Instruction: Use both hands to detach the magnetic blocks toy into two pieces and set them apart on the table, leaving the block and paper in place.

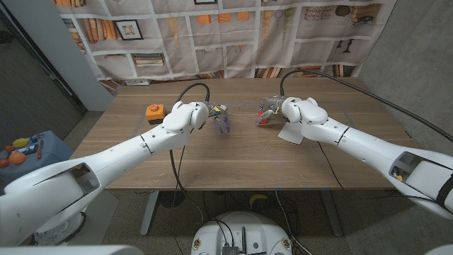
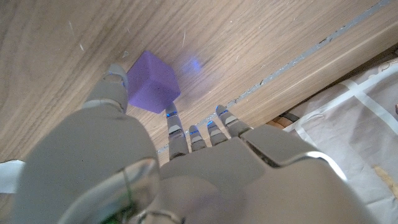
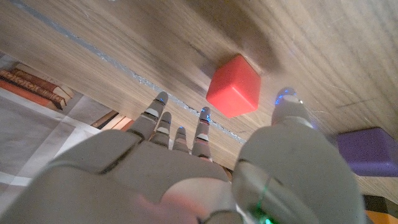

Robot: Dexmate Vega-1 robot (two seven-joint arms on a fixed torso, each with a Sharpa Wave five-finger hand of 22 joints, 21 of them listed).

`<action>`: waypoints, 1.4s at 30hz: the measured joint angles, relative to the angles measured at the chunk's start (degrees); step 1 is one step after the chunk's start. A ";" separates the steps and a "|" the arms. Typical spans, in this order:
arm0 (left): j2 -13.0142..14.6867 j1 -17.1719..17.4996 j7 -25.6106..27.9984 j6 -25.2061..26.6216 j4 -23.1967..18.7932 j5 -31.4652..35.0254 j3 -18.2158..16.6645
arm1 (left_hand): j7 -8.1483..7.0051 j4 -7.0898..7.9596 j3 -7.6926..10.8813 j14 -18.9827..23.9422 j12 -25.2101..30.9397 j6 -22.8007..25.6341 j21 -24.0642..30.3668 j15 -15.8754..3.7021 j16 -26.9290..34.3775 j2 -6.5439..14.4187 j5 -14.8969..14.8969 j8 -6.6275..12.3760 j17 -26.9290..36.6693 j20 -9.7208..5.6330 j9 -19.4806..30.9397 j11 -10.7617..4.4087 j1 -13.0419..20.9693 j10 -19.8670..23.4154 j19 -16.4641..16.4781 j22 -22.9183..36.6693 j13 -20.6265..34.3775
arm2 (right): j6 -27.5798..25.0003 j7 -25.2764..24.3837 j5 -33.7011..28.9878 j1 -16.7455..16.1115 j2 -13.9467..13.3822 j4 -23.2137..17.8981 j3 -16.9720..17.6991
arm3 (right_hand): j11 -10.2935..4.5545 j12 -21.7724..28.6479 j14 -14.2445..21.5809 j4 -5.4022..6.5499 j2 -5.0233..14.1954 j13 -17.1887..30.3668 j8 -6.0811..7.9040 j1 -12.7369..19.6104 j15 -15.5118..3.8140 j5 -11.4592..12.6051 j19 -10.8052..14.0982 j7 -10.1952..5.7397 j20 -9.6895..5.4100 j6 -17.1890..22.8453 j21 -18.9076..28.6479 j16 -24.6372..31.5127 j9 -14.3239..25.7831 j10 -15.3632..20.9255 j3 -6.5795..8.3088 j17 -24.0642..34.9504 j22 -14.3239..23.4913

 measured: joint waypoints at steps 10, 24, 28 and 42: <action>0.29 0.16 -1.59 0.53 -1.67 0.93 -0.72 | 2.27 0.67 -0.67 -3.90 0.00 -7.28 -0.45 2.04 0.00 -1.24 0.00 -4.48 0.00 0.06 -1.28 2.20 -3.07 -2.81 -4.20 -0.28 0.00 | 0.43 0.05 1.58 -0.41 -0.58 -0.76 0.85 | 0.71 0.23 -1.30 1.08 -0.03 0.00 -2.98 -3.77 1.30 1.44 -1.54 0.21 0.72 -4.50 0.00 -0.40 -0.85 -1.33 -1.55 0.05 0.00; 2.65 4.37 0.28 1.82 -4.84 -3.67 -6.29 | 2.76 1.71 -1.71 -5.40 0.50 -12.12 -0.45 3.35 0.00 -1.33 -0.34 -5.93 -0.01 -0.07 -2.13 5.76 -7.68 -3.89 -6.79 -0.29 -0.16 | 3.73 -3.73 7.81 -3.07 -2.30 -2.04 4.54 | 0.61 0.85 -3.77 3.72 0.15 -0.01 -8.39 -10.70 1.92 2.29 -4.81 -1.42 1.12 -10.23 -0.40 -0.85 -3.44 -2.03 -4.51 0.56 0.00; 3.41 6.05 2.73 1.58 -5.38 -7.26 -8.55 | 2.94 1.90 -1.90 -5.39 0.22 -12.30 -0.45 3.35 0.00 -0.93 -0.57 -5.93 -0.01 -0.07 -2.13 6.16 -8.53 -4.71 -7.40 -0.29 -0.16 | 4.69 -5.42 9.92 -4.19 -2.96 -2.51 5.98 | 0.61 0.85 -4.17 3.96 0.67 -0.01 -8.84 -11.22 1.92 2.29 -5.33 -1.11 1.23 -10.54 -0.40 -1.18 -3.90 -2.03 -4.75 0.55 0.00; 5.68 11.85 13.90 -2.90 -4.77 -21.27 -16.34 | 3.57 2.68 -2.17 -5.70 0.00 -14.35 -0.45 3.04 0.00 0.42 -0.79 -5.93 -0.15 0.23 -2.39 5.55 -11.38 -6.14 -9.14 -0.29 -0.43 | 7.64 -12.16 18.17 -8.53 -4.04 -3.77 11.29 | -0.33 1.28 -4.77 5.33 2.10 -0.41 -9.94 -14.48 0.45 2.29 -5.90 -0.82 -0.24 -9.78 -0.39 -1.17 -5.25 -1.09 -5.76 0.45 -0.14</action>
